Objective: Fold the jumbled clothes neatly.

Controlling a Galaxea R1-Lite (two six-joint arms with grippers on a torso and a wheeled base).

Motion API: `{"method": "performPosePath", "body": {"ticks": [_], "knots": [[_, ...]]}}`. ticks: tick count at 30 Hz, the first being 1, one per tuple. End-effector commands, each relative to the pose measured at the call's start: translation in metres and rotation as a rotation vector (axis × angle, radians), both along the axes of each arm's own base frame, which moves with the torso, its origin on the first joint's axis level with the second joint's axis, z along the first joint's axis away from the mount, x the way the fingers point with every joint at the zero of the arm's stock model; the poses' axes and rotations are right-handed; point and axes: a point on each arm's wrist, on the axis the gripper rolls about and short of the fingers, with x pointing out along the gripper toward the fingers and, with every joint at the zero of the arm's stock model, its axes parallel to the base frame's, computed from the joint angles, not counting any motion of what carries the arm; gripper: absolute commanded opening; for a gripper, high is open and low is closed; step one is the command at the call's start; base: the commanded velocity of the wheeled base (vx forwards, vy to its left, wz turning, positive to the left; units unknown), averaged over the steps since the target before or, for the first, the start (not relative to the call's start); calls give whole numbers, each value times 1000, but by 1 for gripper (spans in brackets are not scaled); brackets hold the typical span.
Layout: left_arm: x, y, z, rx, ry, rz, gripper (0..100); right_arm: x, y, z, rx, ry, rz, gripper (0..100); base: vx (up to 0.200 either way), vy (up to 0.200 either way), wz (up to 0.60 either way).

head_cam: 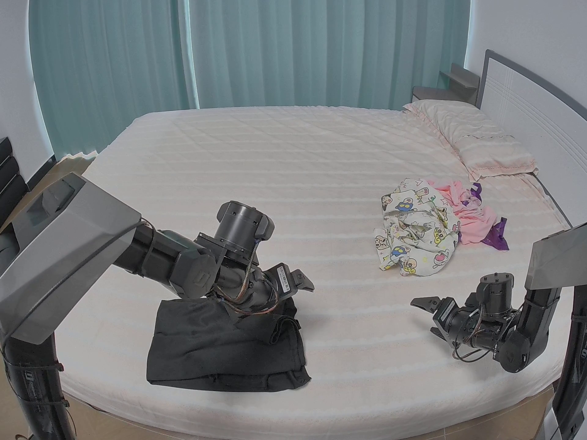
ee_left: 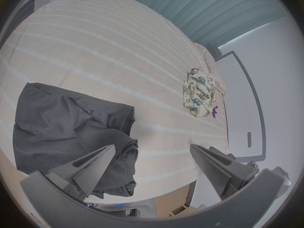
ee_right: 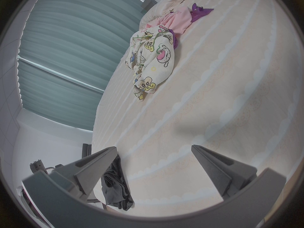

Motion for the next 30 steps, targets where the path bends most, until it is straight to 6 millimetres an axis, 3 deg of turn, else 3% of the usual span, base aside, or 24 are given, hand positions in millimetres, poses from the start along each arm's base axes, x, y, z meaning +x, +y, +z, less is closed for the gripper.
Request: {"method": "performPosePath", "body": {"ticks": [1,6,13,20,25,30], "knots": [[-3,-3,7,-7,-19,-9,100,0,0,0,0,1,0,100,0,0,0],[-8,5,10,-8,-5,9,100,0,0,0,0,1,0,100,0,0,0],[-44,59,2,17,72,95,100,-1,1,0,1,0,6,100,0,0,0],[-79,101,-16,-59,124,254,100,-1,2,0,-1,3,9,100,-171,0,0],[-90,121,-19,-116,198,320,100,-1,2,-1,-1,6,9,100,0,0,0],[-88,141,-24,-155,230,370,100,-2,1,-2,-1,9,6,100,0,0,0]]}}
